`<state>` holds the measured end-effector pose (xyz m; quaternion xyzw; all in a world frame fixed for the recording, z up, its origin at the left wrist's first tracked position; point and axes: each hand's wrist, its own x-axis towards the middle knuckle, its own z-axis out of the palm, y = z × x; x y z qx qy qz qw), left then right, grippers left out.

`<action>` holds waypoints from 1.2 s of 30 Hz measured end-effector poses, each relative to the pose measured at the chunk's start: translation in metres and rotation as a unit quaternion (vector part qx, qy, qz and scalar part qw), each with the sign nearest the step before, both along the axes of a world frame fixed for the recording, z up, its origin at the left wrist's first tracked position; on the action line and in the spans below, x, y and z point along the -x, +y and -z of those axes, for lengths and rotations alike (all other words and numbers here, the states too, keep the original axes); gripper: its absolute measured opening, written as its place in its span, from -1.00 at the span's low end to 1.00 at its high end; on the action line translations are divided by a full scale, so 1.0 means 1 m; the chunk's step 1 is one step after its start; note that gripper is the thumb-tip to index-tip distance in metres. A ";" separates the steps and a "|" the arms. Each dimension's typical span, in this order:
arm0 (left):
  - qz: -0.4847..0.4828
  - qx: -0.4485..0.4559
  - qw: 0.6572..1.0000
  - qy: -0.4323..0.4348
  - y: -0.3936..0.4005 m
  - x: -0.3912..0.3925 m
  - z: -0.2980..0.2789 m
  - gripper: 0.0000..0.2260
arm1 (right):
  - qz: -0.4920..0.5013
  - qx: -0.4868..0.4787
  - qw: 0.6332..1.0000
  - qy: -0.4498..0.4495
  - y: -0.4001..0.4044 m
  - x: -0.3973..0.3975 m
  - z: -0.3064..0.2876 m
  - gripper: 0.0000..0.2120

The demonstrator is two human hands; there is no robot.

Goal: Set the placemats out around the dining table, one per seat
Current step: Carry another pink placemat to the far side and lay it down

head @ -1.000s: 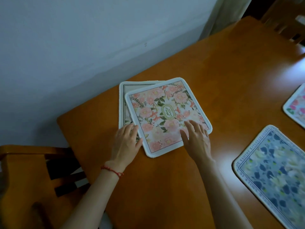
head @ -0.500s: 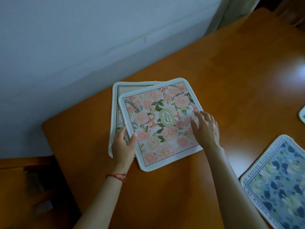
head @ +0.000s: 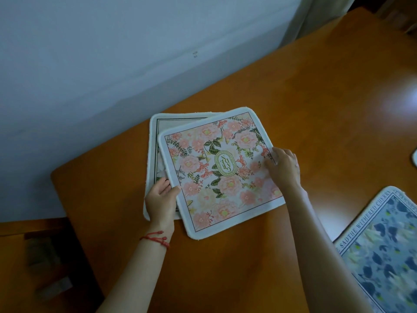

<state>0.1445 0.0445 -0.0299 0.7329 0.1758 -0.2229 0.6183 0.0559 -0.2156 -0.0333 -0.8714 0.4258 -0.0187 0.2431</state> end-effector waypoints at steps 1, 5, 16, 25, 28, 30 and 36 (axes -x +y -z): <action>-0.003 0.004 1.000 0.013 0.001 -0.002 0.002 -0.58 | 0.008 -0.006 1.000 -0.003 -0.001 -0.001 0.000 -0.62; 0.041 -0.019 0.999 0.005 -0.002 0.001 -0.001 -0.70 | 0.059 -0.043 0.997 -0.024 -0.007 -0.006 0.001 -0.79; 0.054 -0.065 0.995 -0.052 0.001 -0.002 0.003 -0.81 | 0.112 -0.117 0.983 -0.083 -0.008 -0.005 0.000 -0.78; 0.052 -0.053 0.996 -0.049 0.005 -0.006 -0.002 -0.80 | 0.152 -0.132 0.971 -0.133 -0.001 0.001 -0.009 -0.73; 0.056 -0.053 0.996 -0.053 0.007 -0.005 -0.007 -0.77 | 0.155 -0.134 0.968 -0.141 0.004 0.007 -0.013 -0.73; 0.062 -0.054 0.995 -0.061 0.010 -0.004 -0.011 -0.77 | 0.159 -0.139 0.967 -0.143 0.010 0.013 -0.015 -0.75; 0.072 -0.053 0.994 -0.066 0.021 0.006 -0.022 -0.77 | 0.173 -0.144 0.960 -0.167 0.031 0.036 -0.021 -0.79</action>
